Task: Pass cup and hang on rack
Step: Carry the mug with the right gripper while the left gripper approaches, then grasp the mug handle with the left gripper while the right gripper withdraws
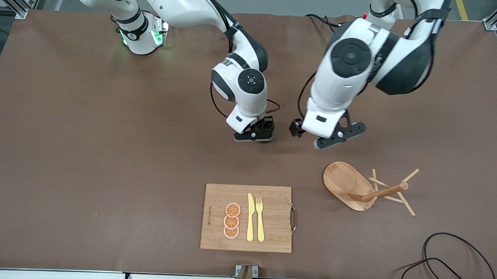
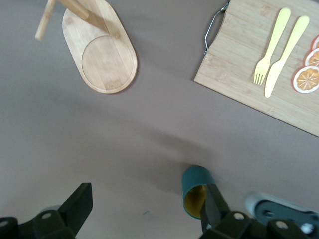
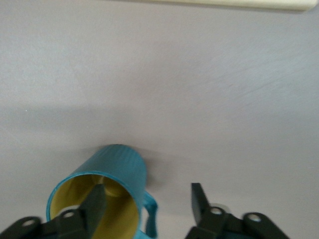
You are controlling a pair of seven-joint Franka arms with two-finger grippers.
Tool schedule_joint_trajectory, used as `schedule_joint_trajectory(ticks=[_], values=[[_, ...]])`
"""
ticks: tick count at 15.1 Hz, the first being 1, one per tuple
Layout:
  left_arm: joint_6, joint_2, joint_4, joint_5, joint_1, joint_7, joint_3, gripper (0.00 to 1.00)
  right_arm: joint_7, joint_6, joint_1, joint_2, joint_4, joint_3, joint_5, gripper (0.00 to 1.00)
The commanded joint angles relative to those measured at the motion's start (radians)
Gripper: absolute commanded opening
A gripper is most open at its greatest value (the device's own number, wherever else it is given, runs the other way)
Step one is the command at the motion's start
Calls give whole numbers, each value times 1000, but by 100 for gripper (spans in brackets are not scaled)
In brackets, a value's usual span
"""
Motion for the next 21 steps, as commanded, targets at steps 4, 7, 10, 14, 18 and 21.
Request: schedule_joint_trajectory(ticks=[4,7,10,14,18,21], values=[[6,34,19,40,-84,-109,6,100,-305,-302,-209,-194,-31,6,108,100],[91,85,22,78,-166,-317,9,100,-359,-434,-368,-261,-31,3,104,100],[179,154,27,190,-252,-550,12,100,-382,-514,-514,-313,-31,3,94,100],[191,279,71,360,-380,-824,17,100,-437,-536,-583,-379,-78,3,-39,100],[179,345,70,546,-453,-1158,17,100,-475,-528,-651,-458,-151,3,-105,100],[167,388,70,557,-507,-1235,37,98,-575,-529,-735,-480,-151,3,-108,100]])
